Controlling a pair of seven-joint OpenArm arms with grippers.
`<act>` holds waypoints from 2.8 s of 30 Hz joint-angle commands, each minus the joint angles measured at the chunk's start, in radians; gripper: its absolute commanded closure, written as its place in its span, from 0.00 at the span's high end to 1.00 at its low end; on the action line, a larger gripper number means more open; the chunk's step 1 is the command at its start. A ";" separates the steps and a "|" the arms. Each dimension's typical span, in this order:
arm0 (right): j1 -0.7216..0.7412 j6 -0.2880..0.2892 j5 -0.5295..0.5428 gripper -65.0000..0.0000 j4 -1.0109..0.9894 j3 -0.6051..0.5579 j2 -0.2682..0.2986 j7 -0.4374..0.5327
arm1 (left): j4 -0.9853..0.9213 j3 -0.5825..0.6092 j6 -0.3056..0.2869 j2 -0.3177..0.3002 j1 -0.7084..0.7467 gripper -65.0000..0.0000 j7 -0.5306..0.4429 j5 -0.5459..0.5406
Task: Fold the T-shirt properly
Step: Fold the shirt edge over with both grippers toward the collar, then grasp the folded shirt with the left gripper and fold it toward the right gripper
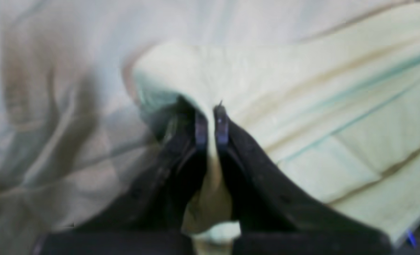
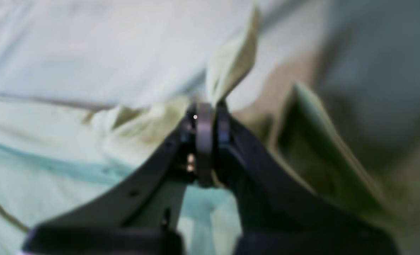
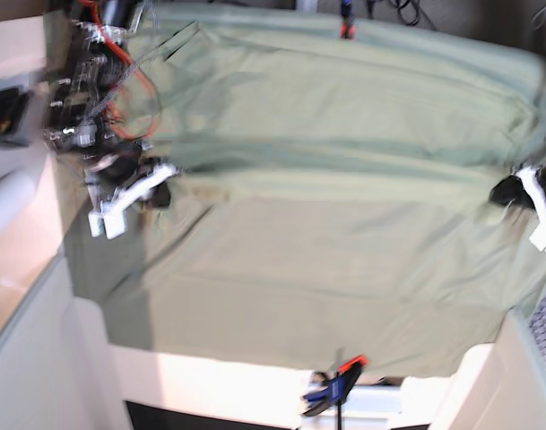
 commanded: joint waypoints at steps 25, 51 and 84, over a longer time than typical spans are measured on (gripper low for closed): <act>-0.477 0.007 0.066 0.17 0.394 0.193 0.065 0.000 | 0.201 -0.008 -0.003 -0.151 0.227 0.47 0.071 -0.082; -0.477 0.007 0.063 0.60 0.394 0.192 0.060 0.026 | 0.028 -0.409 -0.003 0.076 0.318 0.56 0.016 -0.075; -0.476 0.007 0.062 0.60 0.394 0.192 0.060 0.031 | 0.095 -0.341 -0.003 0.159 0.340 0.00 -0.041 -0.047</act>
